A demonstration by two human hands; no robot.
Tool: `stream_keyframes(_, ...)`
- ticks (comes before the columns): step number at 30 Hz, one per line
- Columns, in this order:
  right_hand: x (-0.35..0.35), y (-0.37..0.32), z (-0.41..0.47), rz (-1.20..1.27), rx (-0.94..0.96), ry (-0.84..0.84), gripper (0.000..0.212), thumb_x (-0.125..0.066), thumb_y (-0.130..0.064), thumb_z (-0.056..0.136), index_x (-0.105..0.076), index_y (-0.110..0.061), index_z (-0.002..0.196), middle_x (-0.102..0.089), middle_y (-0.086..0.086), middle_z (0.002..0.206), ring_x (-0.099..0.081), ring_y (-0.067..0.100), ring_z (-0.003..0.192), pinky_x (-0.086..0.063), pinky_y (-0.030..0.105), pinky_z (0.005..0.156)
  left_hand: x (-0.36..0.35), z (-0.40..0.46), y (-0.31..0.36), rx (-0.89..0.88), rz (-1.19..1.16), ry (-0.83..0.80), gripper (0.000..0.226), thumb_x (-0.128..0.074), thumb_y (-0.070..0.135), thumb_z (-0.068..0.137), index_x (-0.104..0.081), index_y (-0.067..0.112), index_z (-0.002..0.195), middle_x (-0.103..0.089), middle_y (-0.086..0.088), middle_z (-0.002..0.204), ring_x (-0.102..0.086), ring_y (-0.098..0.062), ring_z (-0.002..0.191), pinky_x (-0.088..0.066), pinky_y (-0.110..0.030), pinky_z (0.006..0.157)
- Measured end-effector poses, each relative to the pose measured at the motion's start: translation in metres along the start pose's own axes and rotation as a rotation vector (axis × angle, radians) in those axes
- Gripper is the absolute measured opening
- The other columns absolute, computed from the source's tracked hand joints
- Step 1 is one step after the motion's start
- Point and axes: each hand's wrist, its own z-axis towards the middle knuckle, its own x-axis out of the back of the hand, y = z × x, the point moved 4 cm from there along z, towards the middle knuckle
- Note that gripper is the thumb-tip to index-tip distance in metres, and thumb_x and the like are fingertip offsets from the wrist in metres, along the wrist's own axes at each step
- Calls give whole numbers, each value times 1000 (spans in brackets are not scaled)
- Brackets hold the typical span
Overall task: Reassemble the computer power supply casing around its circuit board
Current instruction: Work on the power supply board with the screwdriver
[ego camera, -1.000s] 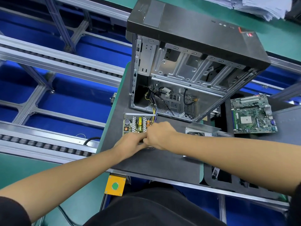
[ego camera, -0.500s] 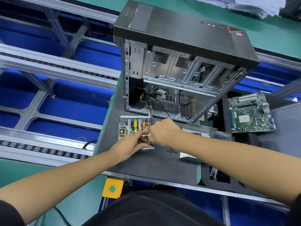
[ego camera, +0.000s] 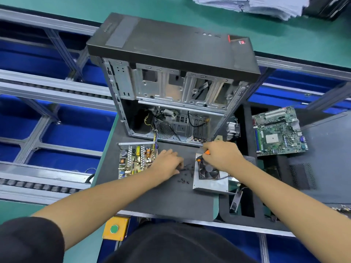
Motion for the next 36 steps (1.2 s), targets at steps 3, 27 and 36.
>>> stream_keyframes(3,-2,11,-1,11,-11,4,11,-47,-35,88,-54,-27,85,-63,-1,79,-60,29,77,-38,32,57,-10,17,5,42,-34,-87,31,-73,43,88,-64,27,113,-63,2,119,-51,-21,118,-35,-35,94)
stream_keyframes(27,61,-65,23,160,127,120,9,-50,-32,85,-53,-28,78,-56,-7,60,-51,7,59,-29,28,50,51,-80,-86,330,-901,309,12,-80,14,86,-70,9,88,-72,-2,87,-63,-11,79,-50,-22,76)
stream_keyframes(36,69,-155,50,114,228,132,14,-49,-32,88,-46,-29,74,-55,-6,62,-50,14,61,-30,29,50,38,-139,-154,344,-1013,305,13,-86,21,81,-76,23,89,-76,5,85,-71,-8,80,-56,-19,77)
